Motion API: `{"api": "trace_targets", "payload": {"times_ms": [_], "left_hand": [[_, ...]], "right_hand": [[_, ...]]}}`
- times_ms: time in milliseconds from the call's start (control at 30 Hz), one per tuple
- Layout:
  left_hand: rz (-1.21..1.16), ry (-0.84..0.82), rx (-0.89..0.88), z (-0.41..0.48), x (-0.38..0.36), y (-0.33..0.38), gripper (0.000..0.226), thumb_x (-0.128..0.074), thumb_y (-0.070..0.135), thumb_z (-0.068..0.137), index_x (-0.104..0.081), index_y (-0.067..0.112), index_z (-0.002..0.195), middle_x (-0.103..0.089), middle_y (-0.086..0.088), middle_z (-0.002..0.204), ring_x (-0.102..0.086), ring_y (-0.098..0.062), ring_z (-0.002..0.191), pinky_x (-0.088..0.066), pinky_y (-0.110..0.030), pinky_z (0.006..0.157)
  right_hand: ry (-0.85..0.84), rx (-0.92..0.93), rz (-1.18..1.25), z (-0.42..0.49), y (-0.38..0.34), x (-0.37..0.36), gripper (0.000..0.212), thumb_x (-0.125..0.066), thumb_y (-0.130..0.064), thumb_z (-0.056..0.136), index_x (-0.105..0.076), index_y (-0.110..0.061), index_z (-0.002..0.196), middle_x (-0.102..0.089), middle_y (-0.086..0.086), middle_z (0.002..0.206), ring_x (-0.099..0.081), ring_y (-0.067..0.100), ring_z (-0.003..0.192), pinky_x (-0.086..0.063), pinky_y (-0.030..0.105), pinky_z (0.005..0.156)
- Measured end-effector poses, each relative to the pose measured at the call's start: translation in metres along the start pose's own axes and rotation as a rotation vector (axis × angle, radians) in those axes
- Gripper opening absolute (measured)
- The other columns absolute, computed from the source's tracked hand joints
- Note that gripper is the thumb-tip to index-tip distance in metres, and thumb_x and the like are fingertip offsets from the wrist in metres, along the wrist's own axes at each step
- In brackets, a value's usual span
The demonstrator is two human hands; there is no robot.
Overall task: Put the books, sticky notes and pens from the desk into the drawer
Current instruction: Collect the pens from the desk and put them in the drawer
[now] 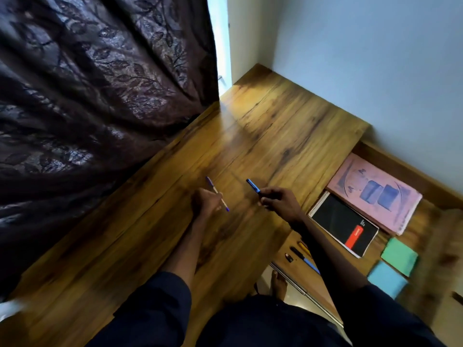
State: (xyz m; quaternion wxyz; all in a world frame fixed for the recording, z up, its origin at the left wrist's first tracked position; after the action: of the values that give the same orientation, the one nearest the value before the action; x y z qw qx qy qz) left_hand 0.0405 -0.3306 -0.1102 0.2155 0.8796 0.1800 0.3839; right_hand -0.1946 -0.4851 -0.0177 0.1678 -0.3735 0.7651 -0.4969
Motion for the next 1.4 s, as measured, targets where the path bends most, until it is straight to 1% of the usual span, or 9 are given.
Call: {"api": "trace_targets", "payload": {"times_ms": [133, 333, 400, 567, 700, 767, 1067, 1200, 1400], "left_hand": [[-0.125, -0.121, -0.135, -0.085, -0.020, 0.046, 0.018, -0.078, 0.022, 0.077, -0.073, 0.010, 0.065, -0.074, -0.005, 0.060, -0.072, -0.018, 0.052, -0.064, -0.034, 0.062], [-0.267, -0.394, -0.167, -0.154, -0.094, 0.062, 0.011, -0.076, 0.012, 0.085, -0.072, 0.003, 0.082, -0.077, -0.014, 0.078, -0.077, -0.024, 0.071, -0.064, -0.034, 0.070], [-0.259, -0.464, -0.163, -0.176, -0.118, 0.064, 0.008, -0.073, 0.007, 0.085, -0.069, 0.002, 0.080, -0.076, -0.019, 0.080, -0.075, -0.024, 0.068, -0.063, -0.031, 0.064], [-0.193, -0.598, -0.162, -0.218, -0.169, 0.058, 0.029, -0.076, 0.016, 0.088, -0.069, -0.008, 0.103, -0.076, -0.021, 0.083, -0.077, -0.024, 0.069, -0.060, -0.027, 0.058], [-0.135, -0.628, -0.183, -0.242, -0.191, 0.054, 0.028, -0.073, 0.018, 0.091, -0.068, -0.003, 0.109, -0.077, -0.018, 0.087, -0.078, -0.025, 0.076, -0.063, -0.031, 0.065], [-0.112, -0.629, -0.201, -0.253, -0.198, 0.054, 0.022, -0.071, 0.016, 0.093, -0.068, 0.000, 0.107, -0.077, -0.020, 0.091, -0.078, -0.028, 0.081, -0.064, -0.029, 0.067], [-0.013, -0.600, -0.201, -0.265, -0.226, 0.049, 0.024, -0.070, 0.016, 0.094, -0.067, -0.002, 0.110, -0.076, -0.020, 0.092, -0.077, -0.030, 0.081, -0.063, -0.027, 0.061], [0.010, -0.573, -0.250, -0.269, -0.226, 0.051, 0.021, -0.068, 0.014, 0.095, -0.068, -0.003, 0.107, -0.076, -0.021, 0.092, -0.074, -0.017, 0.067, -0.059, -0.020, 0.054], [0.051, -0.560, -0.260, -0.270, -0.231, 0.040, 0.021, -0.068, 0.017, 0.095, -0.070, -0.001, 0.105, -0.077, -0.015, 0.090, -0.076, -0.018, 0.072, -0.062, -0.024, 0.061]], "right_hand": [[0.055, -0.046, 0.003, -0.022, 0.013, 0.032, 0.025, -0.061, 0.001, 0.089, -0.074, -0.018, 0.099, -0.076, 0.005, 0.097, -0.066, 0.015, 0.082, -0.051, 0.030, 0.068], [0.154, 0.059, -0.019, -0.062, 0.027, 0.078, 0.013, -0.067, -0.019, 0.095, -0.077, -0.011, 0.100, -0.075, 0.006, 0.091, -0.064, 0.009, 0.073, -0.051, 0.023, 0.062], [0.198, 0.062, -0.058, -0.073, 0.041, 0.099, 0.011, -0.070, -0.016, 0.093, -0.078, -0.012, 0.101, -0.075, 0.003, 0.085, -0.065, 0.007, 0.071, -0.052, 0.021, 0.060], [0.254, -0.029, -0.115, -0.099, 0.100, 0.161, 0.016, -0.082, -0.009, 0.082, -0.078, -0.013, 0.097, -0.077, 0.009, 0.084, -0.075, 0.029, 0.077, -0.062, 0.041, 0.072], [0.321, -0.053, -0.313, -0.108, 0.134, 0.197, 0.003, -0.077, -0.013, 0.087, -0.078, -0.015, 0.086, -0.075, 0.000, 0.069, -0.072, 0.013, 0.061, -0.056, 0.026, 0.064], [0.343, -0.098, -0.359, -0.108, 0.152, 0.207, 0.013, -0.069, -0.013, 0.093, -0.077, -0.015, 0.084, -0.075, -0.001, 0.071, -0.070, 0.010, 0.058, -0.051, 0.020, 0.061], [0.264, -0.187, -0.446, -0.097, 0.198, 0.202, 0.015, -0.071, -0.004, 0.087, -0.078, -0.007, 0.100, -0.074, 0.008, 0.089, -0.064, 0.015, 0.076, -0.049, 0.027, 0.074], [0.291, -0.159, -0.543, -0.093, 0.201, 0.200, 0.016, -0.066, -0.003, 0.089, -0.078, -0.005, 0.100, -0.075, 0.011, 0.096, -0.065, 0.019, 0.082, -0.043, 0.024, 0.073], [0.318, -0.198, -0.594, -0.086, 0.215, 0.192, 0.017, -0.064, -0.009, 0.092, -0.077, -0.011, 0.102, -0.075, 0.008, 0.098, -0.066, 0.020, 0.084, -0.048, 0.028, 0.068]]}}
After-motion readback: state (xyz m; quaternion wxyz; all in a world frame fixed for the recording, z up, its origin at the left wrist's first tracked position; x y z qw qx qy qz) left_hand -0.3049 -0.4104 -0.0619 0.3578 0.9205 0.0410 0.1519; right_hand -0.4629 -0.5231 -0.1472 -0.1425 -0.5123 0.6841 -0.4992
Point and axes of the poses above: each hand's wrist, its own z-axis towards the middle knuckle, its own x-axis out of the back of the hand, y = z × x, the point moved 9 cm from there along z, towards the middle knuckle
